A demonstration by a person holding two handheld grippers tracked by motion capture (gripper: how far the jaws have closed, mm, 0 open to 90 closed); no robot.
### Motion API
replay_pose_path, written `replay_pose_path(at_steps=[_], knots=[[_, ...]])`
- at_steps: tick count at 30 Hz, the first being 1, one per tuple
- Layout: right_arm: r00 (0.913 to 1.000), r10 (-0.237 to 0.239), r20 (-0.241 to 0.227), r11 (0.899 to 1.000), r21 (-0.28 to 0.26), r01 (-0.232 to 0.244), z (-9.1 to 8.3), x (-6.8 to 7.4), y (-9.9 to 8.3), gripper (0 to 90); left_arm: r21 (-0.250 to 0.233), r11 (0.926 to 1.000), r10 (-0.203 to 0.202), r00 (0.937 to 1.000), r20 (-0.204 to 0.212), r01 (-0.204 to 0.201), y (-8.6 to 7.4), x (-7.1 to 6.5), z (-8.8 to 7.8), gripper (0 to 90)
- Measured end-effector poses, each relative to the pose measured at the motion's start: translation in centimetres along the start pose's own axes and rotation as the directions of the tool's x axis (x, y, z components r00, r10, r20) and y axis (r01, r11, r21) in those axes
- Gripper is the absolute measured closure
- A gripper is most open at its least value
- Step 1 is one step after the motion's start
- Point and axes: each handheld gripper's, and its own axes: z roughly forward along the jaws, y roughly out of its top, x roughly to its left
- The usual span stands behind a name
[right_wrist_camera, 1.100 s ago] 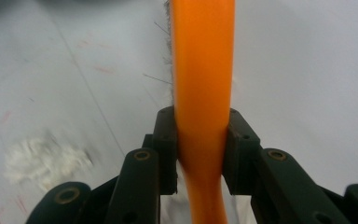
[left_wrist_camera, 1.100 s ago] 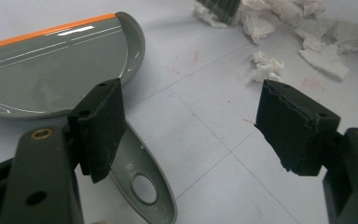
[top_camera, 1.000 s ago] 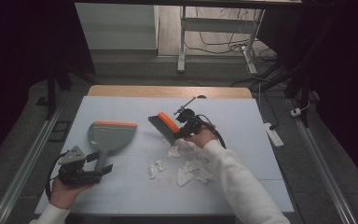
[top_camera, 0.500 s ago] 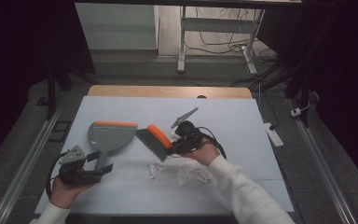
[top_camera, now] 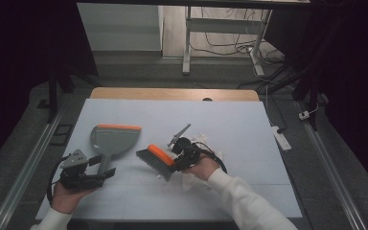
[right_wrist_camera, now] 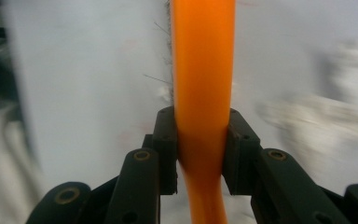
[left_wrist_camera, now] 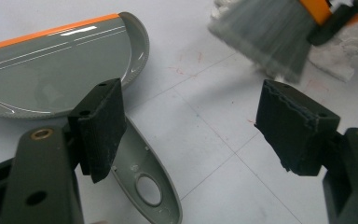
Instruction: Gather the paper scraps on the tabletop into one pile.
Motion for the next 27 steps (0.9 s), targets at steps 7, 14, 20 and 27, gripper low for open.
replay_pose_path(at_steps=[7,14,20,27], knots=[[0.9973,0.06,0.041,0.994,-0.091,-0.056,-3.0,-2.0,-1.3,70.0,0.001,1.0,0.0,1.0,-0.002,0.0,0.0,0.0,0.1,25.0],[0.9994,-0.033,0.011,0.988,-0.151,0.035,-7.5,-0.2,-3.3,69.9,0.003,1.0,0.001,1.0,-0.003,-0.001,0.1,-0.1,0.1,25.0],[0.9975,-0.056,-0.043,0.998,-0.019,0.055,-7.0,1.4,-5.8,69.9,0.004,1.0,0.005,1.0,-0.002,-0.004,0.2,-0.1,0.3,25.0],[0.996,-0.088,-0.014,0.991,0.095,0.089,-4.6,1.3,-6.5,70.0,0.014,0.9998,0.013,0.9999,0.002,-0.013,0.4,-0.3,0.6,24.9]])
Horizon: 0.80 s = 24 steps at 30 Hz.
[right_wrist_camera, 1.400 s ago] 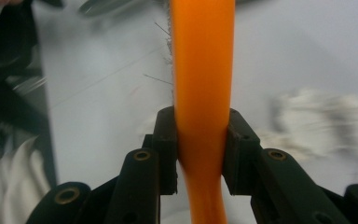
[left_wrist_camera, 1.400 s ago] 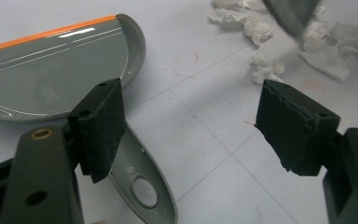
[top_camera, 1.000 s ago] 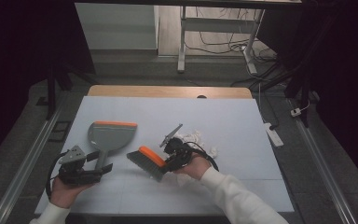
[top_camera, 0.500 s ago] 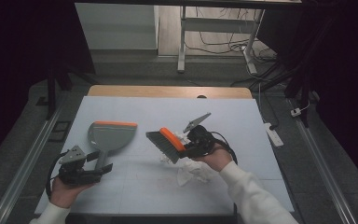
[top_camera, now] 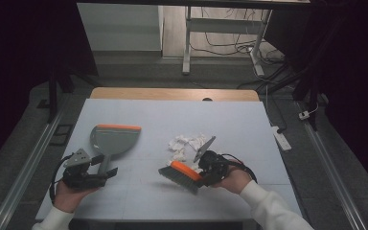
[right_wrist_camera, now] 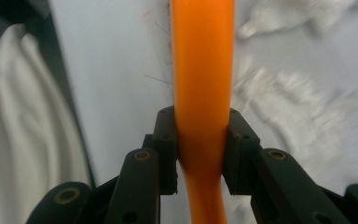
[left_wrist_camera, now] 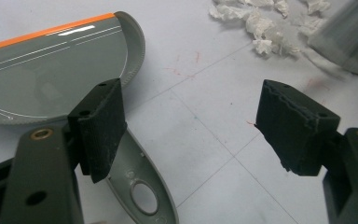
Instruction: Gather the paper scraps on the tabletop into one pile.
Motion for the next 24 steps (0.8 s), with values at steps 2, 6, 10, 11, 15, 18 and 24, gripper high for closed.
replay_pose_path(at_steps=[2,6,10,11,15,18,24], knots=[[0.9982,-0.016,0.057,1.0,0.01,0.016,0.1,-0.6,0.6,70.0,0.001,1.0,-0.001,1.0,0.0,0.001,0.0,0.0,0.0,24.9],[0.9948,0.022,0.099,0.999,-0.028,-0.019,0.7,-3.0,1.6,69.9,-0.005,1.0,-0.004,1.0,0.0,0.004,-0.1,0.1,-0.1,24.9],[0.9916,0.057,0.116,0.993,-0.112,-0.044,-0.1,-3.9,1.7,70.0,-0.008,0.9999,-0.008,1.0,0.0,0.008,-0.1,0.2,-0.2,24.9],[0.9915,0.059,0.116,0.99,-0.134,-0.043,-0.6,-3.9,1.5,70.0,-0.008,0.9999,-0.008,1.0,0.0,0.008,-0.1,0.2,-0.2,24.9],[0.9859,0.101,0.133,0.97,-0.234,-0.068,-3.7,-3.7,0.1,70.0,-0.006,1.0,-0.006,1.0,0.001,0.006,-0.1,0.2,-0.2,24.9],[0.9664,0.188,0.176,0.954,-0.266,-0.137,-6.1,-4.6,-2.0,70.0,-0.008,1.0,-0.003,1.0,0.003,0.003,-0.1,0.1,-0.2,24.9],[0.8951,0.379,0.236,0.917,-0.227,-0.328,-7.6,-7.9,-6.8,70.0,-0.008,1.0,-0.002,1.0,0.004,0.002,0.0,0.1,0.0,25.0]])
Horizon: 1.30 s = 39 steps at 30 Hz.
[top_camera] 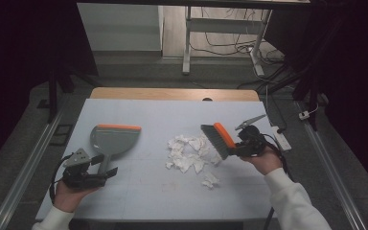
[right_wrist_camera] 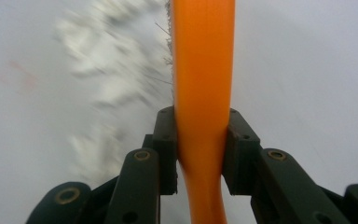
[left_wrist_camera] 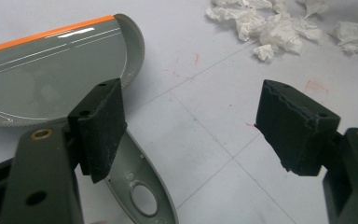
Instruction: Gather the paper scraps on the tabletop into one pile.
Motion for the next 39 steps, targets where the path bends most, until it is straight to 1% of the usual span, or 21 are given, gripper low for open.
replay_pose_path(at_steps=[3,6,7,8,11,13,14,15,16,18,19,22,23,24,27,29,31,33,35,37,39], knots=[[0.9981,0.061,-0.005,0.998,0.029,-0.061,0.6,-1.4,-1.1,70.0,0.004,1.0,0.001,1.0,0.002,-0.001,0.1,0.0,0.1,24.9],[0.9963,0.085,0.002,0.995,0.061,-0.085,1.8,-2.0,-1.4,70.0,0.007,1.0,0.005,1.0,0.002,-0.005,0.1,0.0,0.2,24.9],[0.9965,0.083,0.006,0.995,0.046,-0.083,2.0,-2.1,-1.4,70.0,0.008,1.0,0.004,1.0,0.002,-0.004,0.1,0.0,0.2,24.9],[0.995,0.1,-0.006,0.994,0.041,-0.099,2.1,-2.1,-1.1,70.0,0.007,1.0,0.004,1.0,0.001,-0.004,0.1,0.0,0.2,24.9],[0.9945,0.097,-0.039,0.994,0.046,-0.095,3.0,-1.8,-0.1,70.0,0.006,1.0,0.003,1.0,0.002,-0.003,0.1,0.0,0.1,24.9],[0.9919,0.099,-0.08,0.995,0.038,-0.096,3.7,-1.3,0.7,70.0,0.007,1.0,0.004,1.0,0.001,-0.004,0.0,0.0,0.1,24.9],[0.9918,0.088,-0.093,0.996,0.035,-0.085,4.1,-1.0,1.2,70.0,0.008,1.0,0.004,1.0,0.0,-0.004,0.0,0.0,0.1,24.9],[0.9923,0.08,-0.095,0.996,0.032,-0.077,4.5,-0.7,1.6,70.0,0.008,1.0,0.003,1.0,0.0,-0.003,0.0,0.0,0.1,24.9],[0.9926,0.068,-0.1,0.998,0.018,-0.066,4.8,-0.5,1.9,70.0,0.008,1.0,0.003,1.0,0.0,-0.003,0.0,0.0,0.1,24.9],[0.9875,0.074,-0.139,0.997,-0.027,-0.078,5.2,-0.3,2.5,70.0,0.009,1.0,0.003,1.0,-0.002,-0.003,0.0,-0.1,0.1,24.9],[0.9861,0.072,-0.15,0.996,-0.045,-0.08,5.2,-0.2,2.7,70.1,0.01,0.9999,0.003,1.0,-0.002,-0.003,0.0,-0.1,0.1,24.9],[0.9911,0.044,-0.126,0.996,-0.066,-0.052,4.6,0.1,2.9,70.1,0.01,1.0,0.003,1.0,-0.003,-0.003,0.0,-0.1,0.1,24.9],[0.9902,0.036,-0.135,0.993,-0.105,-0.051,3.4,-0.1,2.5,70.0,0.01,0.9999,0.003,1.0,-0.003,-0.003,0.0,-0.1,0.1,24.9],[0.9902,0.036,-0.135,0.993,-0.105,-0.051,3.4,-0.1,2.5,70.0,0.009,1.0,0.002,1.0,-0.003,-0.002,0.0,-0.1,0.1,24.9],[0.9892,0.022,-0.145,0.99,-0.138,-0.042,1.0,0.0,1.3,70.0,0.01,0.9999,0.002,1.0,-0.002,-0.002,0.1,-0.1,0.2,24.9],[0.9886,0.005,-0.15,0.99,-0.14,-0.026,-0.4,0.4,0.3,70.0,0.013,0.9999,0.006,1.0,-0.002,-0.006,0.1,-0.1,0.2,24.9],[0.9853,-0.021,-0.169,0.992,-0.126,-0.001,-1.4,1.1,-0.7,70.0,0.013,0.9999,0.005,1.0,-0.002,-0.005,0.1,-0.1,0.3,24.9],[0.9788,-0.058,-0.197,0.994,-0.106,0.037,-1.8,2.0,-1.7,70.0,0.013,0.9999,0.006,1.0,-0.003,-0.006,0.1,-0.1,0.3,24.9],[0.968,-0.088,-0.235,0.994,-0.081,0.071,-1.7,3.1,-2.6,70.0,0.014,0.9999,0.005,1.0,-0.003,-0.005,0.2,-0.1,0.3,24.9],[0.9564,-0.11,-0.27,0.994,-0.037,0.104,-1.1,4.3,-3.2,69.9,0.014,0.9999,0.004,1.0,-0.003,-0.004,0.2,-0.2,0.4,24.9],[0.9452,-0.146,-0.292,0.988,0.004,0.154,-0.2,5.4,-3.4,70.0,0.016,0.9999,0.007,1.0,-0.002,-0.007,0.2,-0.2,0.4,24.9]])
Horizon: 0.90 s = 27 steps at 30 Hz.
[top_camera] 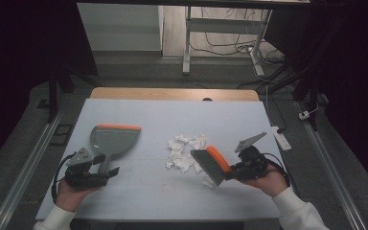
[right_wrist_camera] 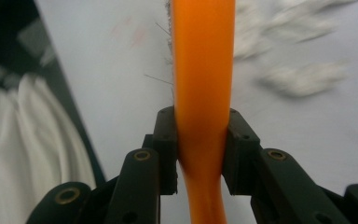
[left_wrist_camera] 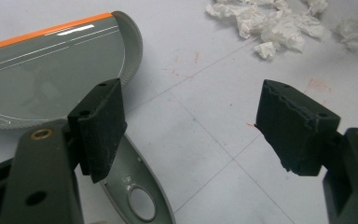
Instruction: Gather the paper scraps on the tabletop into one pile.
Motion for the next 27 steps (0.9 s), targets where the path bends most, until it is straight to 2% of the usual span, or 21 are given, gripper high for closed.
replay_pose_path(at_steps=[2,5,7,11,15,19,22,24,27], knots=[[0.9996,-0.028,-0.006,0.999,0.045,0.029,1.2,0.3,0.2,69.9,0.002,1.0,0.002,1.0,0.0,-0.002,0.0,0.0,0.0,24.9],[0.9976,-0.056,0.04,0.995,0.087,0.053,2.9,-0.4,1.1,70.0,0.001,1.0,0.001,1.0,-0.001,-0.001,0.0,0.0,0.0,24.9],[0.997,-0.05,0.058,0.996,0.076,0.045,3.4,-1.5,2.0,70.0,0.0,1.0,-0.002,1.0,-0.002,0.002,0.0,0.1,-0.1,24.9],[0.9943,-0.029,0.103,0.999,0.016,0.028,4.3,-3.7,4.3,70.0,0.005,1.0,-0.001,1.0,-0.003,0.001,-0.1,0.1,0.0,24.9],[0.9907,-0.016,0.135,0.999,-0.047,0.023,4.8,-5.0,6.0,70.0,0.005,1.0,0.001,1.0,-0.002,-0.001,-0.1,0.0,0.0,24.8],[0.9909,0.001,0.135,0.992,-0.123,0.016,3.4,-4.9,6.3,70.0,0.003,1.0,0.0,1.0,-0.002,0.0,-0.1,0.0,-0.1,24.8],[0.9865,0.022,0.162,0.985,-0.173,0.007,1.6,-4.4,5.5,70.0,0.003,1.0,0.0,1.0,-0.002,0.0,-0.1,0.1,0.0,24.8],[0.9837,0.054,0.172,0.98,-0.2,-0.019,0.3,-4.5,4.7,70.0,0.002,1.0,0.002,1.0,-0.001,-0.002,-0.1,0.0,-0.1,24.8],[0.9691,0.123,0.214,0.977,-0.195,-0.081,-1.2,-5.1,3.4,70.0,-0.001,1.0,0.003,1.0,0.001,-0.003,-0.1,-0.1,-0.1,24.8]])
